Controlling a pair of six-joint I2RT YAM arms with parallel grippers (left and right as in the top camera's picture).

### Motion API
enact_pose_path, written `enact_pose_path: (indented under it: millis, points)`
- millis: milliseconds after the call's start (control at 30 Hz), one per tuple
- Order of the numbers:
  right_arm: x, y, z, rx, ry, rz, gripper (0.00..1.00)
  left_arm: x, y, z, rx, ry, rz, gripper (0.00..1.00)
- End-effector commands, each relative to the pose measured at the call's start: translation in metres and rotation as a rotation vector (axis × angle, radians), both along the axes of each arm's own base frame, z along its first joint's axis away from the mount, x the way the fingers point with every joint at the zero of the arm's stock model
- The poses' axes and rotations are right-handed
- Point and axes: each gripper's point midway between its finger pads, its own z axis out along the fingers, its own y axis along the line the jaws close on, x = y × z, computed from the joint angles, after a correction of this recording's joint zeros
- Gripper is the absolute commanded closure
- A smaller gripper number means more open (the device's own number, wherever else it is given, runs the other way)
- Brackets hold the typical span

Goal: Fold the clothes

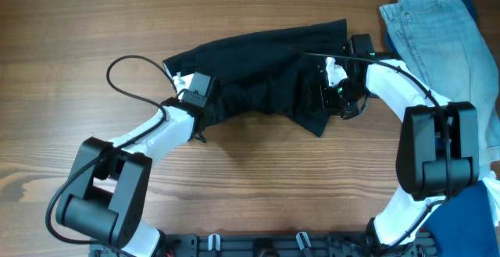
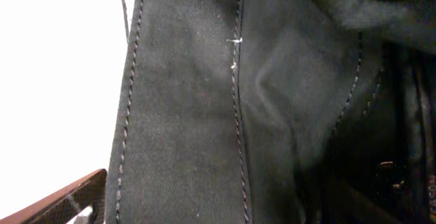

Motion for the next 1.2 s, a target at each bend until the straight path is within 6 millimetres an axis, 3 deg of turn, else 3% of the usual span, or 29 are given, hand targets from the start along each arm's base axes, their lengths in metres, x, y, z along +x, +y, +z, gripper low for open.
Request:
enact_pose_path:
  millis: [0, 33, 167, 233, 333, 367, 400, 600, 667, 700, 733, 800, 833, 933, 1167]
  points:
    - [-0.009, -0.021, -0.021, -0.115, 0.04, 0.018, 0.0, -0.015, 0.013, -0.016, 0.015, 0.051, 0.037, 0.47]
    - [-0.01, -0.021, -0.021, -0.115, 0.041, 0.022, 0.0, -0.015, 0.017, -0.016, 0.026, 0.052, 0.047, 0.96]
    - [-0.008, -0.021, -0.021, -0.114, 0.032, 0.024, 0.01, -0.011, 0.042, -0.014, 0.068, 0.043, 0.113, 0.96]
    - [-0.006, -0.021, -0.021, -0.113, 0.022, 0.03, 0.09, -0.009, 0.065, -0.011, 0.124, 0.033, 0.17, 0.96]
    - [-0.002, -0.021, -0.021, -0.117, 0.003, 0.036, 0.6, -0.009, 0.099, -0.007, 0.192, 0.025, 0.257, 0.96]
    - [-0.001, -0.023, -0.022, -0.126, -0.003, 0.033, 0.83, -0.01, 0.112, -0.007, 0.212, 0.031, 0.277, 0.96]
    - [0.001, -0.026, -0.023, -0.147, -0.006, 0.028, 0.96, -0.011, 0.121, -0.006, 0.218, 0.038, 0.289, 0.96]
    - [0.004, -0.035, -0.025, -0.193, -0.011, 0.001, 0.95, -0.021, 0.17, -0.007, 0.217, 0.069, 0.424, 0.96]
    - [0.004, -0.036, -0.025, -0.193, -0.009, -0.004, 0.96, -0.025, 0.176, -0.01, 0.193, 0.086, 0.444, 0.96]
    - [0.004, -0.036, -0.025, -0.193, -0.008, -0.009, 0.96, -0.025, 0.174, -0.011, 0.174, 0.096, 0.425, 0.96]
    - [0.004, -0.036, -0.025, -0.193, -0.005, -0.018, 0.76, -0.024, 0.17, -0.013, 0.15, 0.105, 0.396, 0.96]
    - [0.004, -0.035, -0.025, -0.189, -0.003, -0.025, 0.05, -0.021, 0.162, -0.015, 0.124, 0.112, 0.344, 0.96]
    - [0.004, -0.034, -0.025, -0.183, -0.002, -0.025, 0.0, -0.02, 0.158, -0.015, 0.119, 0.112, 0.328, 0.96]
    - [0.004, -0.034, -0.024, -0.181, -0.003, -0.025, 0.0, -0.017, 0.144, -0.015, 0.114, 0.107, 0.281, 0.96]
    - [0.006, -0.022, -0.021, -0.11, -0.008, -0.022, 0.01, -0.002, 0.086, -0.014, 0.091, 0.058, 0.113, 0.96]
